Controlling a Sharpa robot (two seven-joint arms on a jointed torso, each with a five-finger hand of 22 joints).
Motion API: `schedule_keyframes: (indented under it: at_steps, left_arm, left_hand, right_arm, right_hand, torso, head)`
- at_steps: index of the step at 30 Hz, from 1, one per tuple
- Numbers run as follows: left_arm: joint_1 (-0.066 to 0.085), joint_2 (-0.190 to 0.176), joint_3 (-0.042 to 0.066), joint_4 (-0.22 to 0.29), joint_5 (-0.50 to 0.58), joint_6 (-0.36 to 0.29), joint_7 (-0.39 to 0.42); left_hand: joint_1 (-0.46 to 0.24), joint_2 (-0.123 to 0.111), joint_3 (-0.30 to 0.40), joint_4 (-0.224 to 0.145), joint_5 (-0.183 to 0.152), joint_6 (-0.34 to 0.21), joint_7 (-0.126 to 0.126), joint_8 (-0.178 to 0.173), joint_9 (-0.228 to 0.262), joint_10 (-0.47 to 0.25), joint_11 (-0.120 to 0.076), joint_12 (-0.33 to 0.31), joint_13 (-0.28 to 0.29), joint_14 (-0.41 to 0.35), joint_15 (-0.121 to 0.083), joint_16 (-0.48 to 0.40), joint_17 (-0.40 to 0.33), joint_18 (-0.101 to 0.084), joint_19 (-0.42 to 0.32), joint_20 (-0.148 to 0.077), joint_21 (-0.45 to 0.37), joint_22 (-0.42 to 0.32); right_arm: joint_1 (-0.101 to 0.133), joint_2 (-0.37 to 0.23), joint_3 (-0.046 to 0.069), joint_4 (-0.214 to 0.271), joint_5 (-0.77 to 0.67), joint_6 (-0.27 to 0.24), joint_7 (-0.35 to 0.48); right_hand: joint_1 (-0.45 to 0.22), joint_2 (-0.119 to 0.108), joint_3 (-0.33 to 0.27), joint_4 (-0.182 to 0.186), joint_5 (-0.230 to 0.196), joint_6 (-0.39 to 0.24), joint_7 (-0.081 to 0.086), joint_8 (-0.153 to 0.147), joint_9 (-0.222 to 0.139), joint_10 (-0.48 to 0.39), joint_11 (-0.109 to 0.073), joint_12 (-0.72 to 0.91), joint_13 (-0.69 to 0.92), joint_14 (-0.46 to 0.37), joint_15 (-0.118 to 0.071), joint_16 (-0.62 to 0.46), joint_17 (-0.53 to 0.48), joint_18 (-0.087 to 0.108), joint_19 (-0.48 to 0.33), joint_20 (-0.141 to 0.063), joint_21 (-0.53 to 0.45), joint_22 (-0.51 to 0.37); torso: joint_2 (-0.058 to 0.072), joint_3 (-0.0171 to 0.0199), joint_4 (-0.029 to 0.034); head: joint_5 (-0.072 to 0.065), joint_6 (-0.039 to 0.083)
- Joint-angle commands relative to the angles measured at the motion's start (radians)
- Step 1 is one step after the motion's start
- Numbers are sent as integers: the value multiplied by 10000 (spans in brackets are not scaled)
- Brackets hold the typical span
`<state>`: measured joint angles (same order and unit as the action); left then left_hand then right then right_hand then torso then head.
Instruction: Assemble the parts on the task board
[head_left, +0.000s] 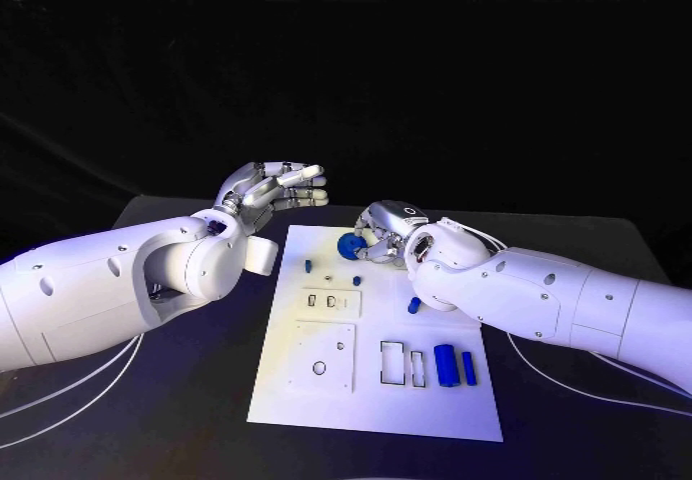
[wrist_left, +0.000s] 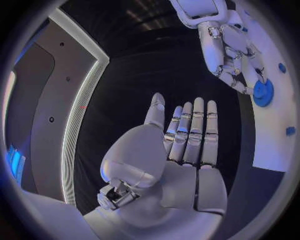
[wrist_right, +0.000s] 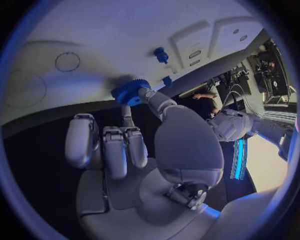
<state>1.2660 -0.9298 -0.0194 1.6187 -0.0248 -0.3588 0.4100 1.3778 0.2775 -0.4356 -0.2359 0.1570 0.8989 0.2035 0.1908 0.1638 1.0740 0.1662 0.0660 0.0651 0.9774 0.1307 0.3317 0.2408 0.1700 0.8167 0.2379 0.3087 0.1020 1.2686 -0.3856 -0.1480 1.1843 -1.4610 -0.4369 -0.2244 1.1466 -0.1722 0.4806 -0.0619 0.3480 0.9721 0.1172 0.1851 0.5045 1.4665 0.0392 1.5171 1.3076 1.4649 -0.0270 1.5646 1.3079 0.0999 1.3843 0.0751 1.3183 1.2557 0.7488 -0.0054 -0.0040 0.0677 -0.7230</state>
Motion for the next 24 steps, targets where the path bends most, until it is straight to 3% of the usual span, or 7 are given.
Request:
schedule_keyframes:
  at_steps: [1, 24]
  left_arm:
    - [9, 20, 9, 17, 19, 133, 83]
    - [8, 69, 8, -68, 19, 145, 64]
  left_hand:
    - [1, 86, -144, -69, -54, -65, 17, -26, 15, -67, 19, -14, 13, -47, -11, -41, 14, 125, 5, 40, -55, -11]
    - [-25, 114, -180, -141, -64, -67, 20, -20, 38, -74, 20, -10, 15, -43, -10, -72, 62, 126, 8, 42, -55, -27]
  right_arm:
    - [-85, 39, -39, -31, -129, 286, 33]
    - [-145, -4, -42, 26, 21, 314, 137]
  right_hand:
    - [30, 33, 53, -18, -59, 76, -22, 22, 3, 564, -42, 29, 1951, 1059, -44, 62, 2629, -184, 46, 16, 32, 2]
    - [-114, -79, 92, 56, -199, 15, 7, -49, -22, 533, -18, -3, 1912, 1059, -27, 62, 2629, -175, 17, 23, -16, -35]
  torso:
    - [-4, 6, -9]
    - [-14, 5, -25]
  head:
    - [13, -20]
    - [35, -88]
